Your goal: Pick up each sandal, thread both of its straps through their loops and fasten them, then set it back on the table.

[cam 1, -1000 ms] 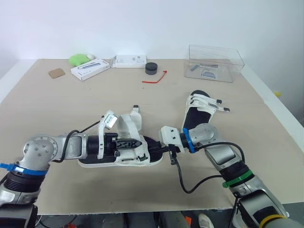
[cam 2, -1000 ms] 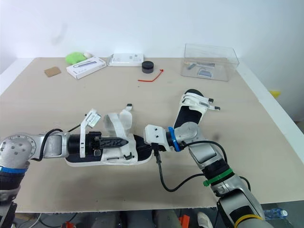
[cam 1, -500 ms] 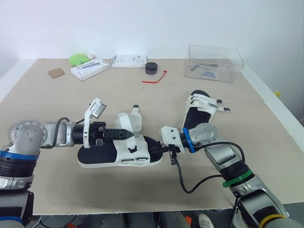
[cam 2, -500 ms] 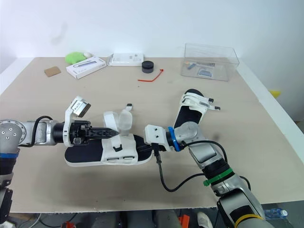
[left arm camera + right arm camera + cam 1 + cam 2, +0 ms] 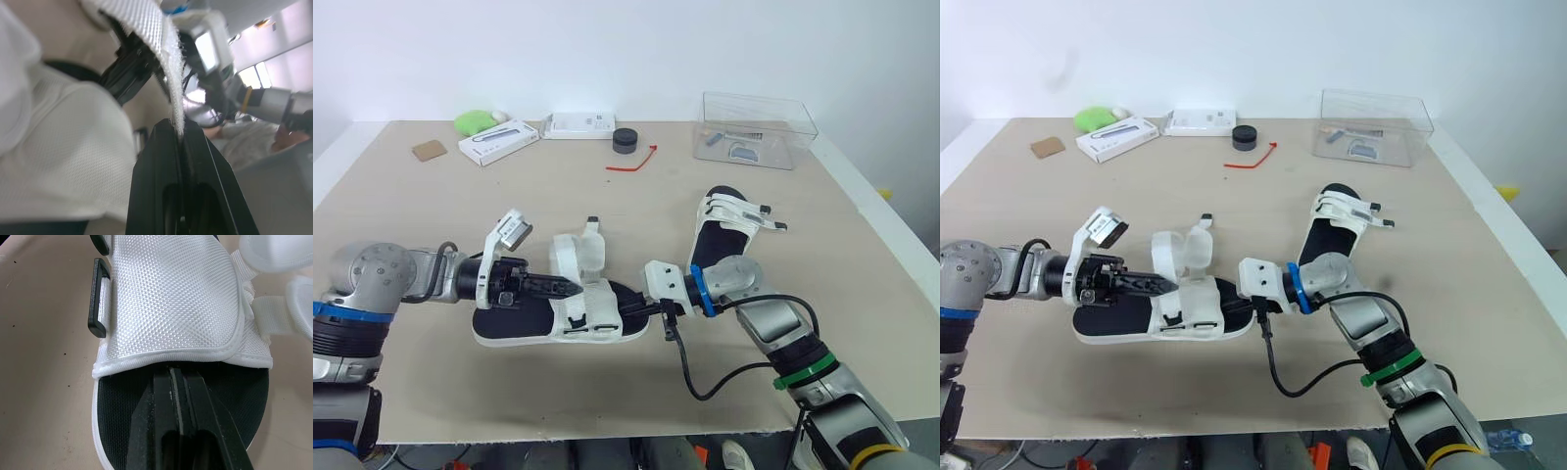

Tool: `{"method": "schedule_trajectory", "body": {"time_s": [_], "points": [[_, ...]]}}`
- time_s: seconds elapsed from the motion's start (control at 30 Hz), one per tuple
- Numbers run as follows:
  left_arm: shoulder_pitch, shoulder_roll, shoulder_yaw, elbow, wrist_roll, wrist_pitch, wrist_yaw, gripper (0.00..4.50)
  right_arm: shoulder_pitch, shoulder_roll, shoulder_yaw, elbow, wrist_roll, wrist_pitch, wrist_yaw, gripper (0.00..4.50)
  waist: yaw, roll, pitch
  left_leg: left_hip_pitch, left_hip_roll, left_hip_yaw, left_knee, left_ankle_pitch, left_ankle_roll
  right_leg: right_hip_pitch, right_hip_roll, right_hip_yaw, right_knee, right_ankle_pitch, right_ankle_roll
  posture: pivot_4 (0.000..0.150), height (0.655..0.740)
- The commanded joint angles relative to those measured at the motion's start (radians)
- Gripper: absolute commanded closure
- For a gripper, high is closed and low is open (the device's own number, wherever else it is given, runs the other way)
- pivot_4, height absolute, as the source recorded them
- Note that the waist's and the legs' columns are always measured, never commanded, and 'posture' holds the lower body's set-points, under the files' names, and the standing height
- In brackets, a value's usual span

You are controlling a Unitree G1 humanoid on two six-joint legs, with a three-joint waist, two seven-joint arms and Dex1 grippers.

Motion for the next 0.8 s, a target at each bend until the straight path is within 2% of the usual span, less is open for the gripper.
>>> {"method": "schedule_trajectory", "body": {"time_s": [0.03, 0.37, 0.8], "points": [[-0.004, 0.017, -0.011, -0.042, 0.042, -0.018, -0.07, 4.41, 0.018, -0.021, 0.009, 0.0, -0.026, 0.014, -0.003, 4.5, 0.0, 0.0, 0.0, 0.0, 0.0, 0.0, 0.0, 0.0, 0.0, 0.0, 0.0, 0.0, 0.0, 0.0, 0.0, 0.15, 0.74], [-0.008, 0.008, -0.04, -0.048, 0.144, -0.052, -0.139, 4.41, 0.02, -0.022, 0.014, -0.004, -0.03, 0.009, -0.007, 4.5, 0.0, 0.0, 0.0, 0.0, 0.0, 0.0, 0.0, 0.0, 0.001, 0.0, 0.0, 0.0, 0.0, -0.001, 0.001, 0.15, 0.74], [-0.027, -0.03, -0.062, -0.063, 0.199, -0.068, -0.179, 4.41, 0.024, -0.022, 0.016, -0.011, -0.032, 0.008, -0.011, 4.5, 0.0, 0.0, 0.0, 0.0, 0.0, 0.0, 0.0, -0.001, 0.001, 0.0, -0.001, 0.0, 0.0, -0.001, 0.001, 0.15, 0.74]]}}
